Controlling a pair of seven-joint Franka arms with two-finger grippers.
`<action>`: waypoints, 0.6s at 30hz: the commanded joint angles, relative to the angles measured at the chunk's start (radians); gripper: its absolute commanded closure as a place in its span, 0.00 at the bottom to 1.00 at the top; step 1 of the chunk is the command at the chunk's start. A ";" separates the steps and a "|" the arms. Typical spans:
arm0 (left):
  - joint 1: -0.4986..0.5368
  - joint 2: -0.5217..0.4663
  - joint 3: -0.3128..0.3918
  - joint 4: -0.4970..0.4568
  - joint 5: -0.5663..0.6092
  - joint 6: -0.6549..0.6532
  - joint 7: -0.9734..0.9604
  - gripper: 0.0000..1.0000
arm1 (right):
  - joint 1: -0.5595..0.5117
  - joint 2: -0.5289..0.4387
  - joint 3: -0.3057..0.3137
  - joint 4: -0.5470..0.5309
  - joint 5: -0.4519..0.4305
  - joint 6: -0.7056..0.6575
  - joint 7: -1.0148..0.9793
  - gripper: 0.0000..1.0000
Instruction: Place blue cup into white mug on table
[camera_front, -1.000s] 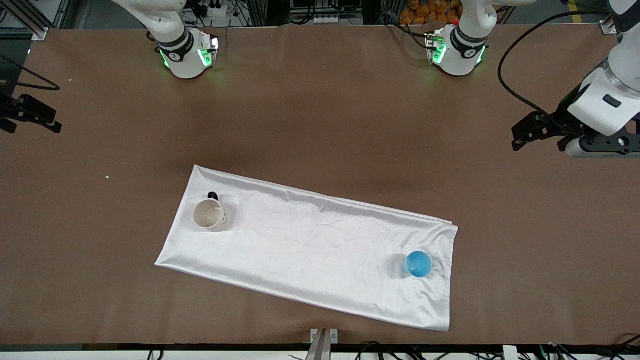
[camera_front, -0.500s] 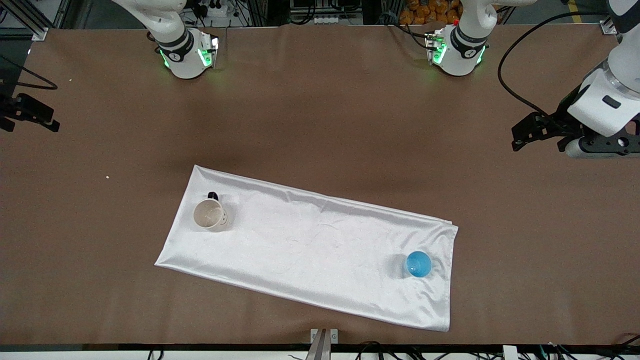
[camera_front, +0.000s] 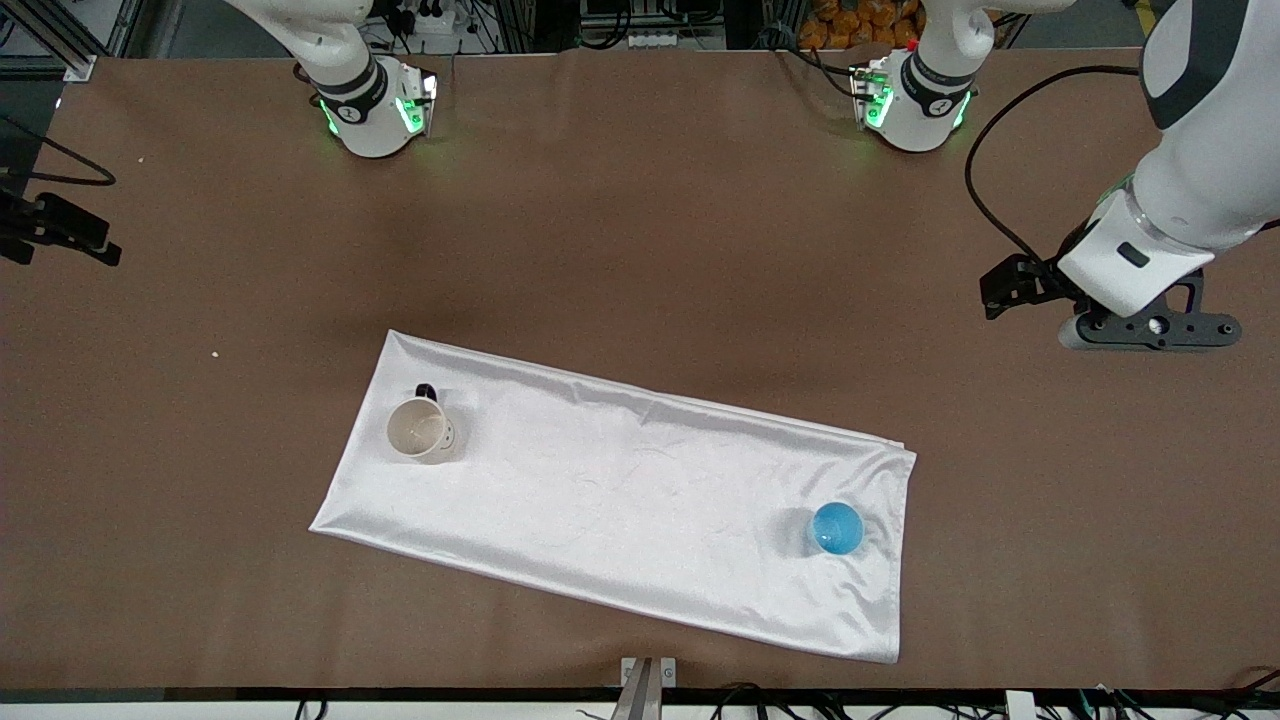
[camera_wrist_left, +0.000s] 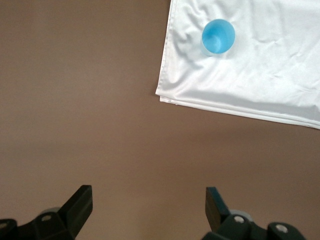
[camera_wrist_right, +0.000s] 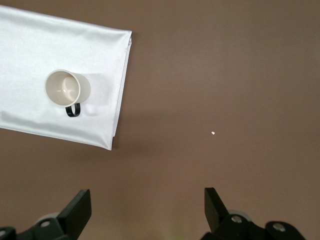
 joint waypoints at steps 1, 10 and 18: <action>-0.004 0.007 -0.002 0.015 0.030 -0.009 -0.004 0.00 | -0.009 0.016 0.010 -0.004 0.034 -0.010 0.000 0.00; -0.012 0.070 -0.004 0.021 0.026 0.006 -0.004 0.00 | -0.014 0.022 0.009 -0.039 0.077 -0.001 0.000 0.00; -0.062 0.145 -0.004 0.024 0.026 0.092 -0.005 0.00 | -0.007 0.044 0.009 -0.046 0.079 0.001 0.001 0.00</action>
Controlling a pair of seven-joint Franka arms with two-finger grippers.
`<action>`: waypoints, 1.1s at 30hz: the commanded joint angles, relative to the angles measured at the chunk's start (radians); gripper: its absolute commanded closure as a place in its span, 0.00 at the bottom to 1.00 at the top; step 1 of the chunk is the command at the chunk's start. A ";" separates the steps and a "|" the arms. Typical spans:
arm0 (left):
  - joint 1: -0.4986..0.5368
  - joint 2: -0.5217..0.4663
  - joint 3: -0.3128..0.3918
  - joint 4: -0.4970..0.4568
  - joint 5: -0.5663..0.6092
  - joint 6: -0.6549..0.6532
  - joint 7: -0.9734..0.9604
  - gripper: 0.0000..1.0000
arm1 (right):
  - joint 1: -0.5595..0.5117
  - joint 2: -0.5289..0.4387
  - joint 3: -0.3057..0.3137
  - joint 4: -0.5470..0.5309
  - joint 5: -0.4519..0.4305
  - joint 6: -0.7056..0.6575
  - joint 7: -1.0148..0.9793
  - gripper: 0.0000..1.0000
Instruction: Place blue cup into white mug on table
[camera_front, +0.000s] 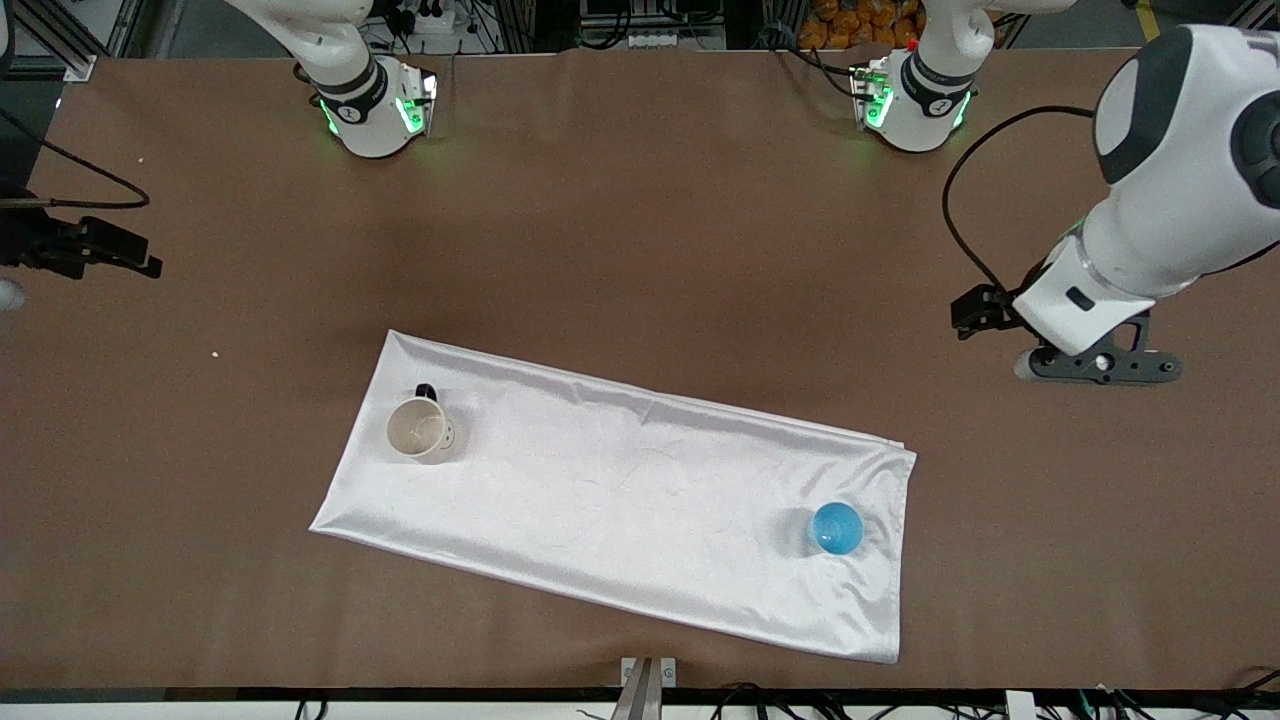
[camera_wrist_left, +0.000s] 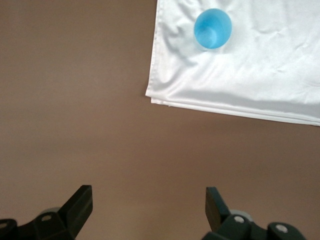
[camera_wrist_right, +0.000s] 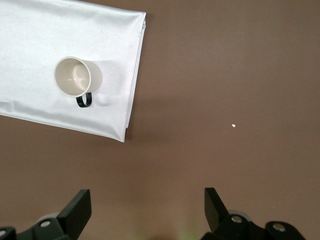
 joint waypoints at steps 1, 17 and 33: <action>-0.032 0.061 -0.002 0.024 0.024 0.051 -0.006 0.00 | -0.007 0.019 0.008 -0.011 0.024 0.001 0.003 0.00; -0.066 0.195 -0.004 0.052 0.024 0.202 0.002 0.00 | 0.028 0.044 0.009 -0.224 0.151 0.183 0.109 0.00; -0.092 0.338 -0.006 0.119 0.022 0.350 0.037 0.00 | 0.261 0.074 0.009 -0.442 0.148 0.498 0.302 0.00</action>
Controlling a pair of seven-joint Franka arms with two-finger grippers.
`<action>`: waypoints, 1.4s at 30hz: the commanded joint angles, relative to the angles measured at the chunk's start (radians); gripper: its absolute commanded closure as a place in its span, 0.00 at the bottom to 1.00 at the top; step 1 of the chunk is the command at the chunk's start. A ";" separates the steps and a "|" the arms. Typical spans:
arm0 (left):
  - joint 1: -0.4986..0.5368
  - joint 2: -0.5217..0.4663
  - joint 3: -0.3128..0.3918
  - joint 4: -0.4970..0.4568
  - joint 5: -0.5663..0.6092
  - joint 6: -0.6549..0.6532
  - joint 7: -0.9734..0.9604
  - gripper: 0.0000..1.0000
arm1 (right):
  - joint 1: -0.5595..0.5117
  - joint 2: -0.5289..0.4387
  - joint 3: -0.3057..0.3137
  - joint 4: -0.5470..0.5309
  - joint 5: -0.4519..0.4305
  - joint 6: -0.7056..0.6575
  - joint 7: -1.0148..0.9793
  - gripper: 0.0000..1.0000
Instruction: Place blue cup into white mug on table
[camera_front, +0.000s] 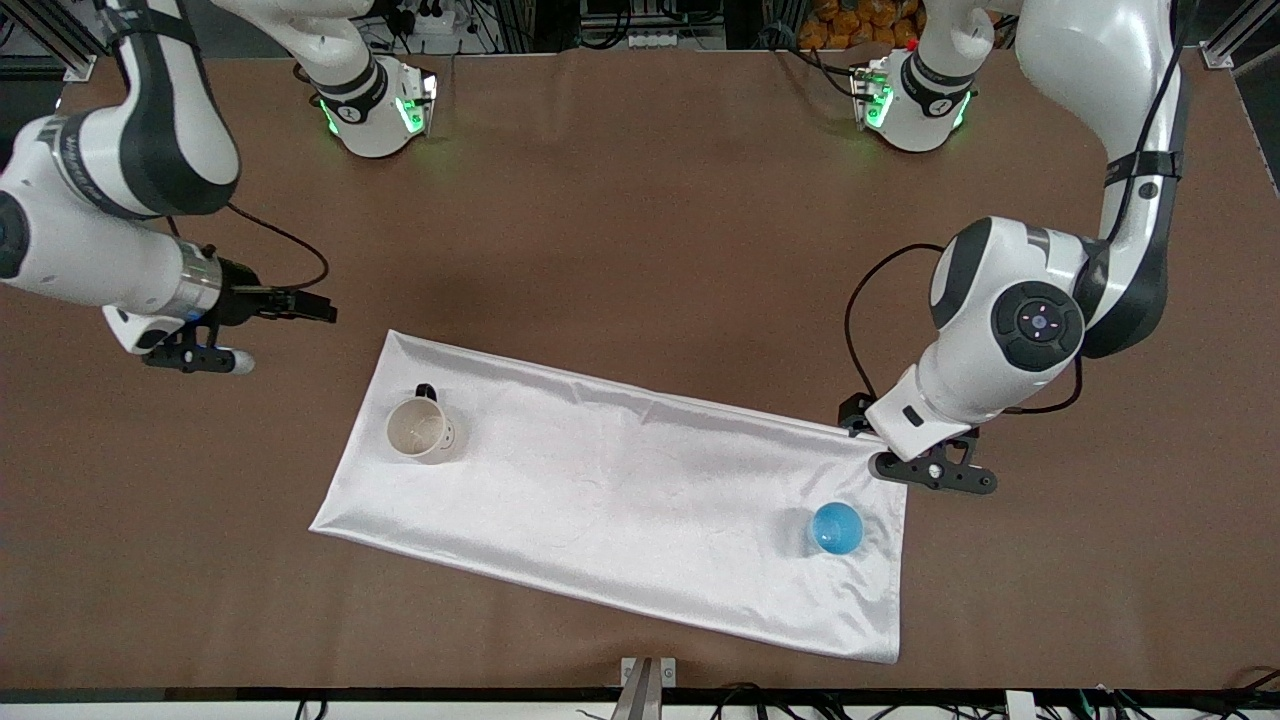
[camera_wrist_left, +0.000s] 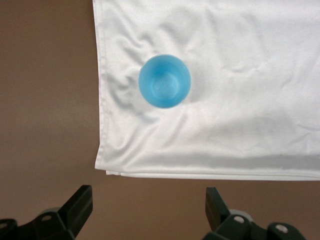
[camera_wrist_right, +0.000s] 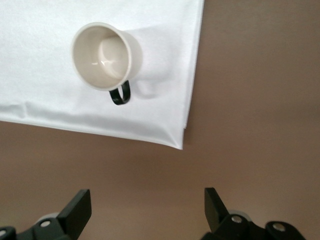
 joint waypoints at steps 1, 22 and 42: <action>-0.014 0.051 0.000 0.059 0.022 0.019 0.013 0.00 | 0.075 0.012 -0.003 -0.091 0.015 0.148 0.088 0.00; -0.028 0.167 -0.011 0.103 0.021 0.177 0.041 0.00 | 0.189 0.245 -0.003 -0.082 0.012 0.437 0.221 0.00; -0.033 0.281 -0.012 0.143 0.019 0.310 0.117 0.00 | 0.201 0.385 -0.003 0.004 0.015 0.546 0.223 0.00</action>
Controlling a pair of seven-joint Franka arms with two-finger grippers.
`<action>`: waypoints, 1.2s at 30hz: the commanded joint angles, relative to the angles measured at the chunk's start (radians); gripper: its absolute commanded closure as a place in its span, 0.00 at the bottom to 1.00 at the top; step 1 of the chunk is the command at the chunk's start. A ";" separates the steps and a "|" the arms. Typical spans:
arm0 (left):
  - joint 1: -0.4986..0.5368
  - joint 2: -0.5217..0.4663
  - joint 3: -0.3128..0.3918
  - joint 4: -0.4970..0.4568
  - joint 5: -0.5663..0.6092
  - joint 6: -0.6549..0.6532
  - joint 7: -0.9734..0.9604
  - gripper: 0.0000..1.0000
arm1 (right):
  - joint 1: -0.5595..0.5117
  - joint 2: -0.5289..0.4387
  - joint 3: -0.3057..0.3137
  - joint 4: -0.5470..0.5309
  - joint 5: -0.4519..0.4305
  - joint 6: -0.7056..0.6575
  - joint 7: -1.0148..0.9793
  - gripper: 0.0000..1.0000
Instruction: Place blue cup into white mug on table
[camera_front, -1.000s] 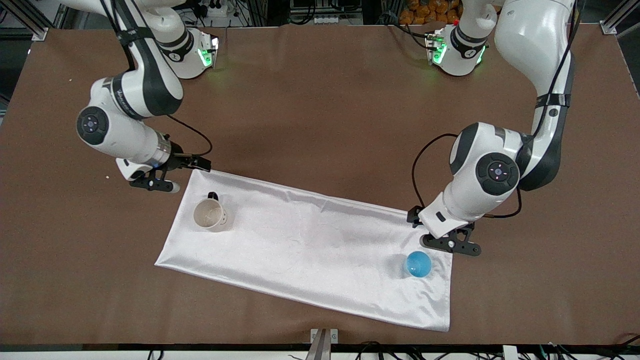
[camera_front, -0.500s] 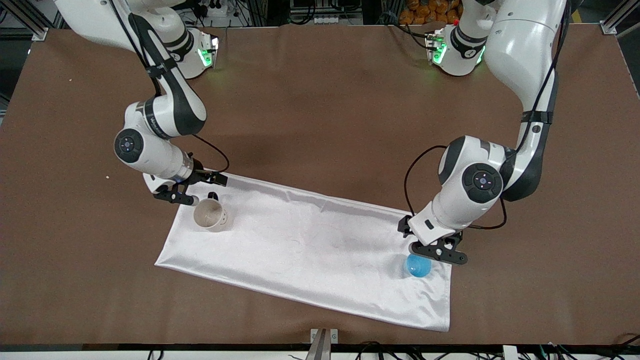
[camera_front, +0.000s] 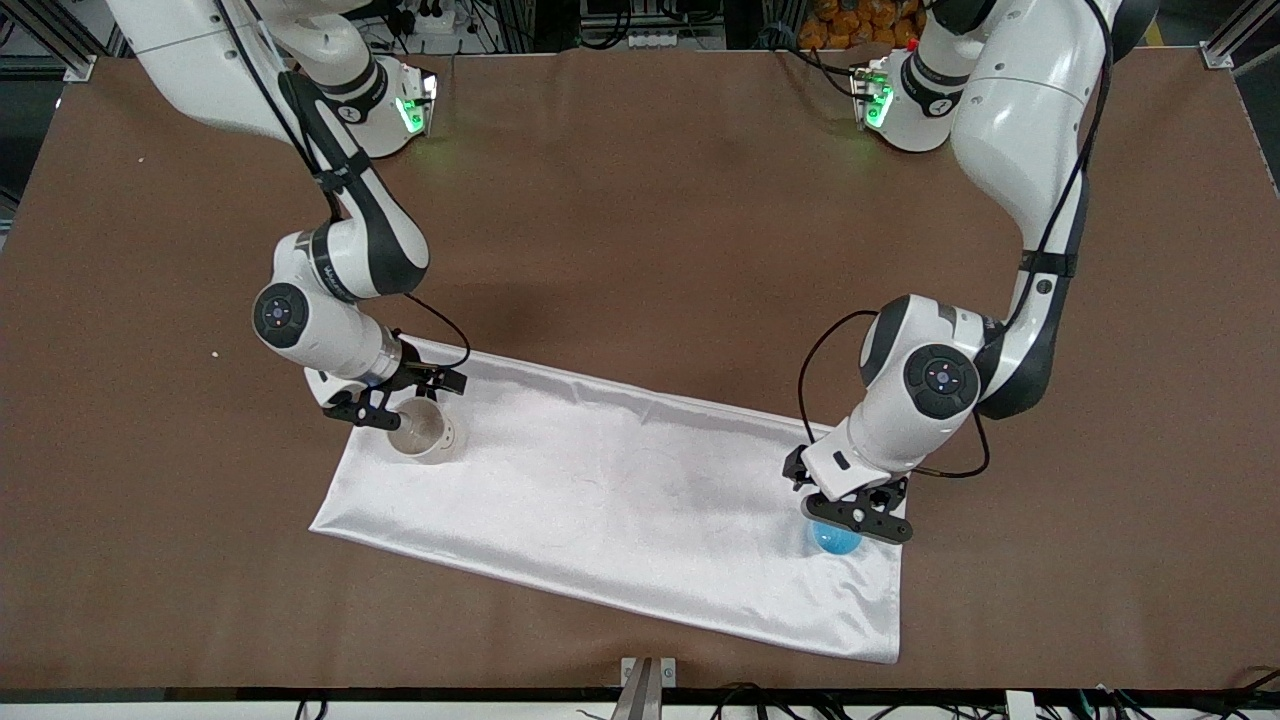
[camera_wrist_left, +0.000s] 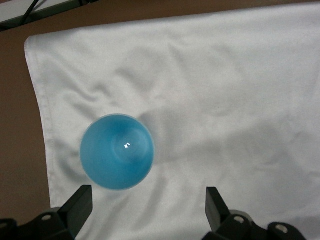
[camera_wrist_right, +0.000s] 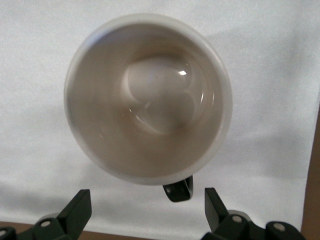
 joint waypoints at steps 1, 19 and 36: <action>-0.002 0.055 -0.001 0.050 0.019 0.032 0.032 0.00 | 0.012 0.046 -0.005 0.049 0.015 0.015 0.016 0.00; -0.013 0.124 -0.004 0.059 0.019 0.121 0.049 0.00 | 0.011 0.087 -0.008 0.072 -0.002 0.050 0.006 0.54; -0.010 0.147 -0.004 0.055 0.018 0.137 0.087 0.00 | 0.012 0.084 -0.008 0.070 -0.025 0.050 0.012 1.00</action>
